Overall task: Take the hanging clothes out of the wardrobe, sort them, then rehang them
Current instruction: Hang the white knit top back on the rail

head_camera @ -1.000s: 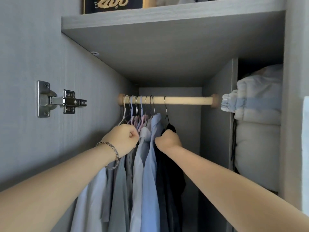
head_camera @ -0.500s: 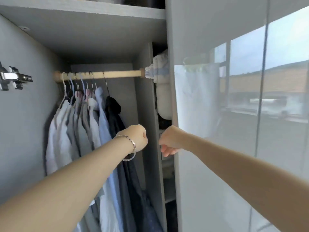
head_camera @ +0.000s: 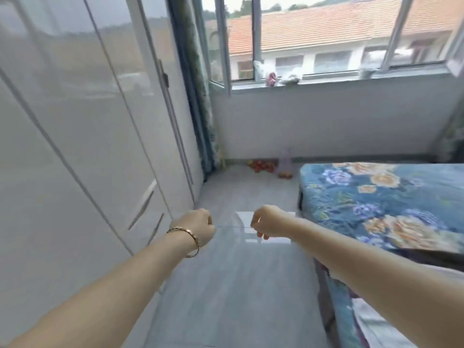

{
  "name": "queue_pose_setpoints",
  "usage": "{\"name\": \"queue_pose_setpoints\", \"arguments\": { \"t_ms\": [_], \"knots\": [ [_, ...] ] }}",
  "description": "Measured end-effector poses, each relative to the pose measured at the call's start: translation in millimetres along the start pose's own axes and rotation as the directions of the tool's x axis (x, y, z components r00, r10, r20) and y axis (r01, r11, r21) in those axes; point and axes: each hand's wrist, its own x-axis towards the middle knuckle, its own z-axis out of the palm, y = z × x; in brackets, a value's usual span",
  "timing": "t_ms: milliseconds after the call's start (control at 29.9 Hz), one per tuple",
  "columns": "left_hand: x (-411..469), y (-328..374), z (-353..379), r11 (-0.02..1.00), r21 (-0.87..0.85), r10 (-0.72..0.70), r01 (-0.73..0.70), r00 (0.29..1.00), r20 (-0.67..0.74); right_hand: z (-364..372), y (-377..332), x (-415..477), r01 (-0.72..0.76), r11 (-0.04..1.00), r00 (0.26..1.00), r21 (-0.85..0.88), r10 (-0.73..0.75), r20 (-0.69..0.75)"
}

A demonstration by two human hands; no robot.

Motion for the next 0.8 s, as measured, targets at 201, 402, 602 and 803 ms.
{"name": "queue_pose_setpoints", "arguments": {
  "t_ms": [201, 402, 602, 803],
  "knots": [
    [37.6, 225.6, 118.1, 0.953, -0.042, 0.302, -0.299, 0.945, 0.128, -8.6, 272.8, -86.7, -0.371, 0.923, 0.922, 0.097, 0.379, -0.082],
    [43.3, 420.3, 222.1, 0.85, -0.024, 0.516, -0.526, 0.822, 0.239, 9.1, 498.0, -179.4, -0.701, 0.637, 0.658, 0.32, 0.751, -0.052],
    [62.8, 556.1, 328.5, 0.724, 0.033, 0.639, -0.689, 0.687, 0.346, 48.2, 667.3, -234.4, -0.828, 0.311, 0.352, 0.467, 0.936, 0.0],
    [83.4, 649.6, 432.2, 0.634, 0.109, 0.653, -0.765, 0.606, 0.454, 95.7, 811.0, -243.8, -0.882, 0.175, 0.196, 0.437, 0.981, 0.004]
  ]
}}
